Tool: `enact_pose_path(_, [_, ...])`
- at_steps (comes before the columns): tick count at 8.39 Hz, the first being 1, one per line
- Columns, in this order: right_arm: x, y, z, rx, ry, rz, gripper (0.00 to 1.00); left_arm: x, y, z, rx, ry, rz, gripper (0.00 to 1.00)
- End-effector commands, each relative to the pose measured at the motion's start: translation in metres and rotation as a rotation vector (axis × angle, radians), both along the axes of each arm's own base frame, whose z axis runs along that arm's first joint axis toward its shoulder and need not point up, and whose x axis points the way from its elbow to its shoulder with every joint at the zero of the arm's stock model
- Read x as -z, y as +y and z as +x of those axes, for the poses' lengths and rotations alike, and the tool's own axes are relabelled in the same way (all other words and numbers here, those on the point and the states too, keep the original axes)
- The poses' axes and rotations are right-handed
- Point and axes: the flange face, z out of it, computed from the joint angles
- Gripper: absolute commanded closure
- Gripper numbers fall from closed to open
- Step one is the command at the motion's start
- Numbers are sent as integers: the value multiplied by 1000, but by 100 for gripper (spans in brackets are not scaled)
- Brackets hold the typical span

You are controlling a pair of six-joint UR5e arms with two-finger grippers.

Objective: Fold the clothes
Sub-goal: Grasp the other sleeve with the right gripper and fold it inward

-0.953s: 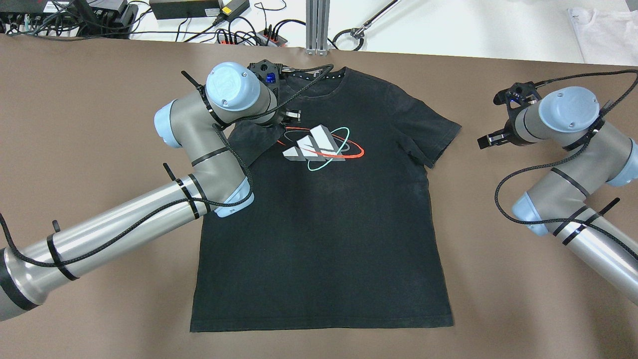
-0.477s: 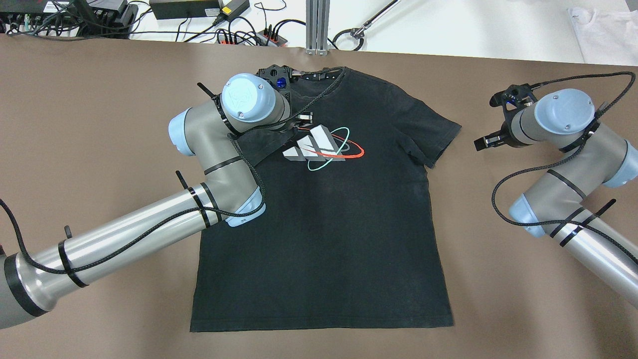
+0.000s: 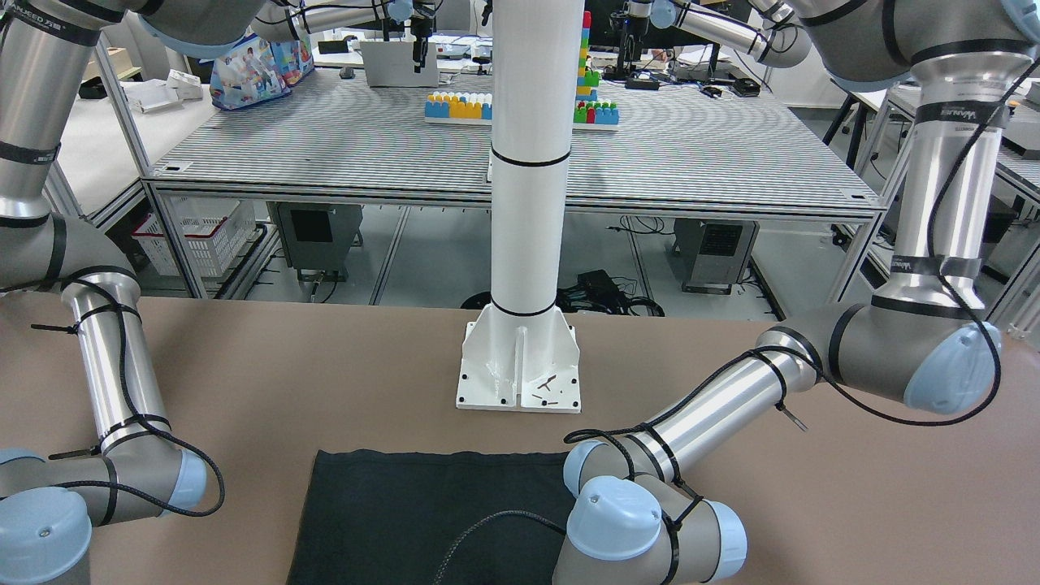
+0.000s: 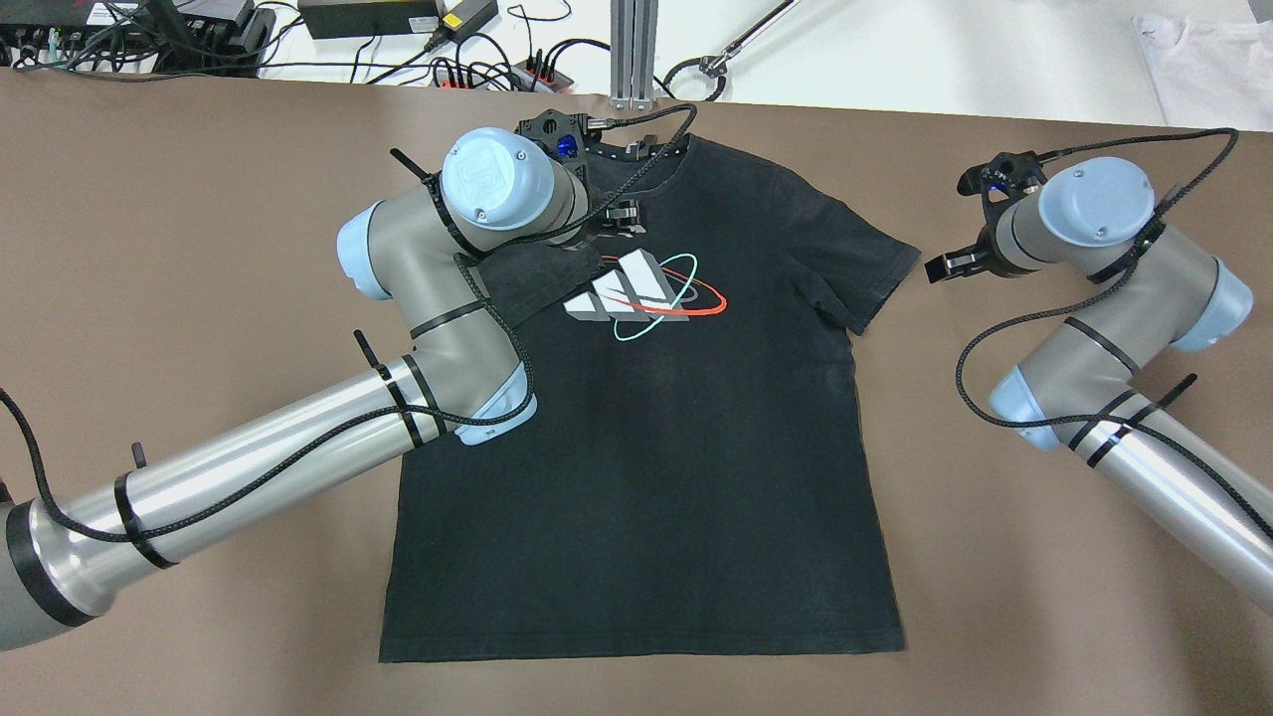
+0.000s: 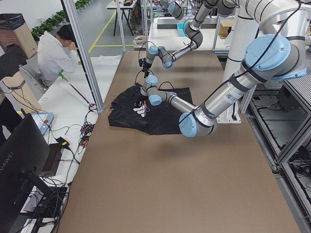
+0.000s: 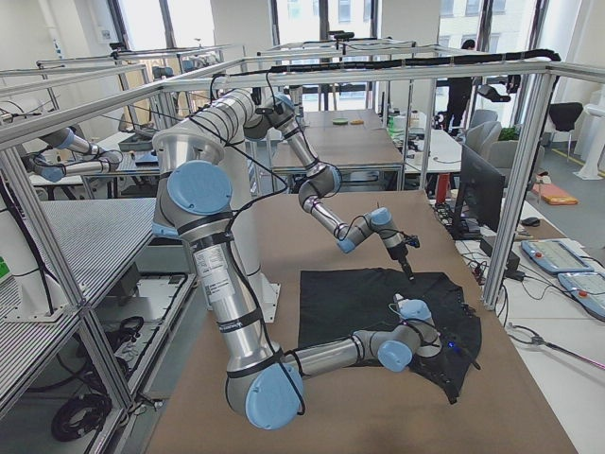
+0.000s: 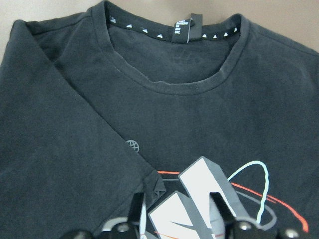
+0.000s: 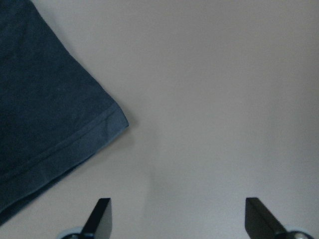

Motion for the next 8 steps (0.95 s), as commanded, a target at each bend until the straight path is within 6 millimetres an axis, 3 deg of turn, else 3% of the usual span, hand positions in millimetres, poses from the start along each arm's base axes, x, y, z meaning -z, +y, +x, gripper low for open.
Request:
enact_pose_path(1, [4,-29,-21,-114,-105,-52,6,5,2,0,8,20,-14,0])
enact_pose_path(2, [-9,-30,-25,-150,-171,-52,7,3,2,1,8,16,-11,0])
enact_pose_path(5, [-14,-28,-29,-192,-231,-73,8,-1,5,5,-1,5,-5,0])
enact_pose_path(6, [-37,-27,-33,-206,-269,-66,10,-5,5,5,-2,-3,-5,0])
enact_pose_path(7, [-44,-26,-43,-203,-283,-62,10,-6,4,5,-2,-4,-5,0])
enact_pose_path(8, [-41,-27,-45,-201,-285,-60,11,-6,4,5,-3,-5,-4,0])
